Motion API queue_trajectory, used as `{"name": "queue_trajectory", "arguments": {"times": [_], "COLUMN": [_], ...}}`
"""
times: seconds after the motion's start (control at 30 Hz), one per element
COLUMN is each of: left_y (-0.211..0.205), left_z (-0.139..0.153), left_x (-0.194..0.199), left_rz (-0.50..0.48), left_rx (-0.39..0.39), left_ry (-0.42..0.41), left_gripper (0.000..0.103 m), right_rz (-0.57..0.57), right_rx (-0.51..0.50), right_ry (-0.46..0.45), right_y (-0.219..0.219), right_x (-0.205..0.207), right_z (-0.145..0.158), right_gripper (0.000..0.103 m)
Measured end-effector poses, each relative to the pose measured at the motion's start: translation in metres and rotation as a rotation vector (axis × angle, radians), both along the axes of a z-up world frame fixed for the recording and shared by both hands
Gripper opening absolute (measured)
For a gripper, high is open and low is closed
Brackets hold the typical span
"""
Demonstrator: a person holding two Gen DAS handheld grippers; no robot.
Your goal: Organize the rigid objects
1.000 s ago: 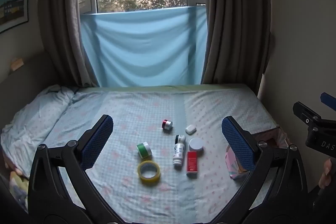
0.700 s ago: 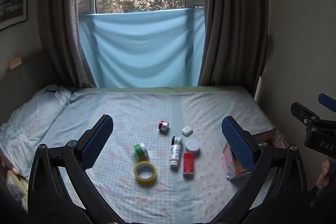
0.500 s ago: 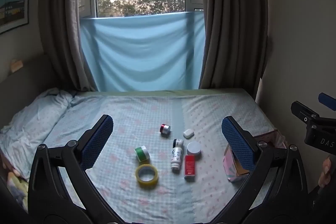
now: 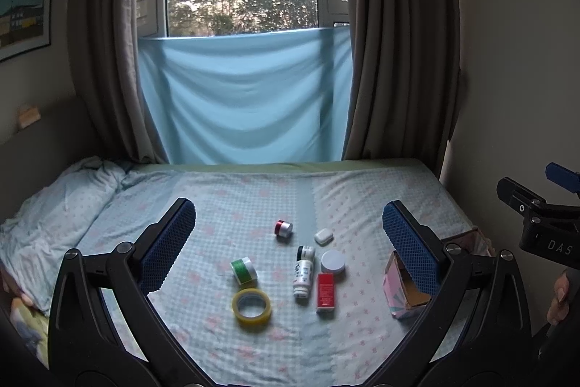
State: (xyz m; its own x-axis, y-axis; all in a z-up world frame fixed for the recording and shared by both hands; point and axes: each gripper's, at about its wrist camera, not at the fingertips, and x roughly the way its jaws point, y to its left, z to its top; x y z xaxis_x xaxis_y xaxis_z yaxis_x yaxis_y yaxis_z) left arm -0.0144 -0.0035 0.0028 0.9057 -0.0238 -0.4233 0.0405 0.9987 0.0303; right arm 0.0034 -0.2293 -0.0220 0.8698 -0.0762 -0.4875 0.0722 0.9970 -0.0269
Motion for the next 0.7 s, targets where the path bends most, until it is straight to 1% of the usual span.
{"name": "queue_trajectory", "arguments": {"times": [0.2, 0.7], "left_y": [-0.0007, -0.0029], "left_z": [0.0014, 0.0008], "left_x": [0.0016, -0.0042], "left_rz": [-0.007, 0.003], "left_rx": [0.006, 0.015], "left_ry": [0.009, -0.002], "left_gripper": [0.103, 0.103], "right_rz": [0.001, 0.005], "right_rx": [-0.003, -0.005], "right_ry": [-0.007, -0.013], "right_y": [0.0007, -0.0005], "right_x": [-0.0009, -0.0031], "right_z": [0.0005, 0.0010], "right_gripper": [0.103, 0.103]}}
